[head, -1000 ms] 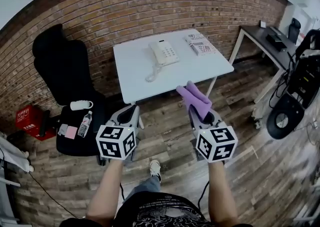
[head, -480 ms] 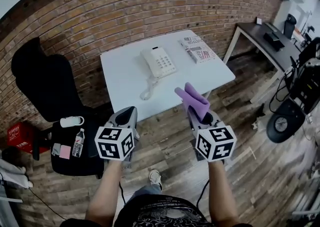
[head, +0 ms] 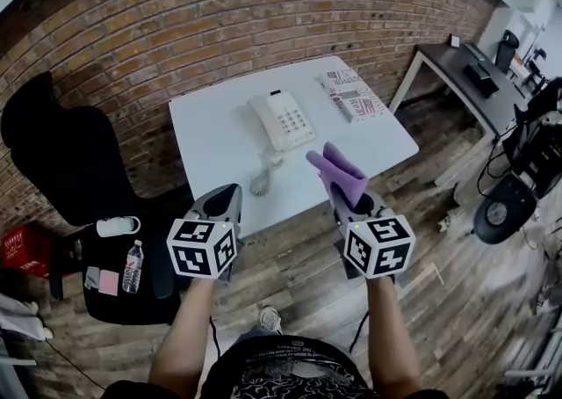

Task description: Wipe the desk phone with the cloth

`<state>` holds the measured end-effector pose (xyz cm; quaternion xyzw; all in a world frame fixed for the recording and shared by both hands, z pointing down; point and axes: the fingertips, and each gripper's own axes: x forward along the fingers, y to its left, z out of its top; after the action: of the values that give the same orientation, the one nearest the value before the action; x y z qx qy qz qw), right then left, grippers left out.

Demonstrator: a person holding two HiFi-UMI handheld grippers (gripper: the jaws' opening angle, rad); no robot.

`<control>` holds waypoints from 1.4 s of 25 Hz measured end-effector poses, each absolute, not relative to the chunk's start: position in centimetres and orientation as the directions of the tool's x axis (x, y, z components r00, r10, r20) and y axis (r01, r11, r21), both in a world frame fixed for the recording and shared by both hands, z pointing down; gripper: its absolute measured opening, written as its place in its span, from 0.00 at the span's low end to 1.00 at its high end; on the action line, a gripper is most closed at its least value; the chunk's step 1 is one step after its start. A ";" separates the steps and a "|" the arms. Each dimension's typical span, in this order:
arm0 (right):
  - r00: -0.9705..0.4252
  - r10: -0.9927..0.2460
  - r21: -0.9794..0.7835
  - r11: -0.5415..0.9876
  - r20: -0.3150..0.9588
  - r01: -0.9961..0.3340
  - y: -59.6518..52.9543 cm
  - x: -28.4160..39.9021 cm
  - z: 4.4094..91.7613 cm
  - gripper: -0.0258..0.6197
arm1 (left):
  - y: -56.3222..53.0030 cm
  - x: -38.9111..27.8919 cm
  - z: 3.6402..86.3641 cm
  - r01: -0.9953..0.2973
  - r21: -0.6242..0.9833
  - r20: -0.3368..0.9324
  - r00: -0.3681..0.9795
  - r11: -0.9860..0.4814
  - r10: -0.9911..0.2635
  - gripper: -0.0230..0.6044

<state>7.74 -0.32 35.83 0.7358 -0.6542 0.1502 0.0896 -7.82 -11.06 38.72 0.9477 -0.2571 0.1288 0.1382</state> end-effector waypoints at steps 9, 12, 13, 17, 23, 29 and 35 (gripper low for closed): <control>0.120 -0.934 -0.066 -0.151 0.336 -0.986 -3.2 10.2 36.0 0.11 | -14.2 -5.5 38.8 -0.501 0.188 0.308 0.847 -0.845 -0.434 0.04; 0.113 -0.937 -0.065 -0.142 0.329 -0.988 -4.6 11.4 35.9 0.11 | -15.3 -4.5 38.8 -0.505 0.186 0.304 0.845 -0.843 -0.439 0.04; 0.108 -0.938 -0.063 -0.136 0.329 -0.989 -5.0 11.7 36.0 0.11 | -15.6 -4.2 39.0 -0.508 0.186 0.306 0.843 -0.841 -0.442 0.04; 0.083 -0.940 -0.061 -0.109 0.329 -0.992 -7.2 13.9 36.5 0.11 | -16.9 -2.6 39.6 -0.525 0.177 0.315 0.831 -0.832 -0.458 0.04; 0.006 -0.941 -0.075 -0.033 0.338 -0.997 -11.9 18.1 37.9 0.11 | -20.2 0.4 40.9 -0.592 0.172 0.338 0.787 -0.788 -0.517 0.04; -0.105 -0.927 -0.088 0.078 0.361 -0.993 -17.8 22.5 38.5 0.11 | -24.0 4.2 41.1 -0.672 0.172 0.356 0.724 -0.720 -0.590 0.04; -0.202 -0.902 -0.095 0.179 0.383 -0.979 -23.2 26.2 39.1 0.11 | -27.0 6.1 42.0 -0.754 0.182 0.379 0.646 -0.631 -0.662 0.04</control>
<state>26.25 -23.23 39.11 0.6201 -0.7582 0.1613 0.1204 6.10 -26.99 42.01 0.8923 -0.3968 0.1395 0.1641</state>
